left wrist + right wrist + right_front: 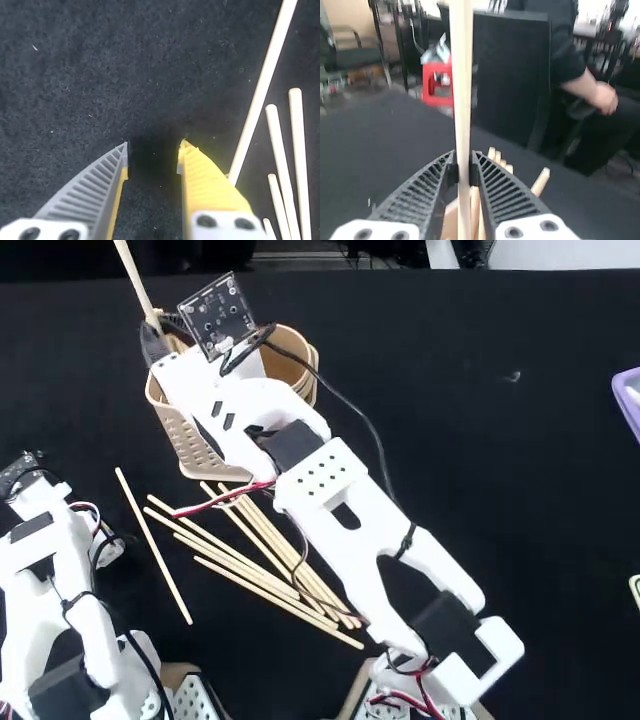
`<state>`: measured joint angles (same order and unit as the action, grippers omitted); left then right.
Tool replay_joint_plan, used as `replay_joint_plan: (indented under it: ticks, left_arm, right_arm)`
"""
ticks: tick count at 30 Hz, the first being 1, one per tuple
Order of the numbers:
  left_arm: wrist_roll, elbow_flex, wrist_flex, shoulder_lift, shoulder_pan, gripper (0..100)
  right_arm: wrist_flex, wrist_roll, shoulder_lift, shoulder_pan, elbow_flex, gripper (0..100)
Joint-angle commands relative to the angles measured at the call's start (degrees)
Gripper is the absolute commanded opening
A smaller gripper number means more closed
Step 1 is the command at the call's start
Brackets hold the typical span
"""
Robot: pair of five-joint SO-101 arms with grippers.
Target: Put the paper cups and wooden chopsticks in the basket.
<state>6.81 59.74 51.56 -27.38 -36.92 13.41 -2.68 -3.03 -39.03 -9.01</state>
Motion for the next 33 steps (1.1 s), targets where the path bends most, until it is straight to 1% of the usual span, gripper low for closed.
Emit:
replay_joint_plan:
  ticks: [1,4,9,15,17,19,23,26,28,30,33]
  left_arm:
    - [0.4,-0.2,-0.7,-1.3,0.0,17]
    - [0.4,-0.2,-0.7,-1.3,0.0,17]
    - [0.4,-0.2,-0.8,-1.3,0.0,17]
    - [0.4,-0.2,-0.9,-1.3,0.0,17]
    - [0.4,-0.2,-0.9,-1.3,0.0,17]
    - [0.4,-0.2,-0.9,-1.3,0.0,17]
    - [0.4,-0.2,-0.9,-1.3,0.0,17]
    - [0.4,-0.2,-0.9,-1.3,0.0,17]
    - [0.4,-0.2,-0.9,-1.3,0.0,17]
    - [0.4,-0.2,-0.9,-1.3,0.0,17]
    - [0.4,-0.2,-0.9,-1.3,0.0,17]
  right_arm:
    - [8.4,0.4,-2.9,-0.9,5.4,1.6]
    - [13.3,0.1,-4.6,-0.7,8.7,3.0]
    - [18.1,0.4,-5.0,-0.6,9.9,17.7]
    - [18.6,0.3,-6.9,-0.5,11.6,15.2]
    - [21.5,0.1,-9.3,-0.6,12.9,14.3]
    - [27.3,0.1,-12.7,-1.0,14.3,14.1]
    - [44.7,0.1,-19.9,-0.9,14.7,14.2]
    - [58.6,0.0,-24.0,-0.6,11.2,14.5]
    - [65.4,-0.1,-26.0,-0.9,6.5,14.5]
    - [68.6,-0.9,-27.4,-2.2,0.0,14.5]
    - [68.1,-6.6,-28.4,-4.1,-12.4,14.5]
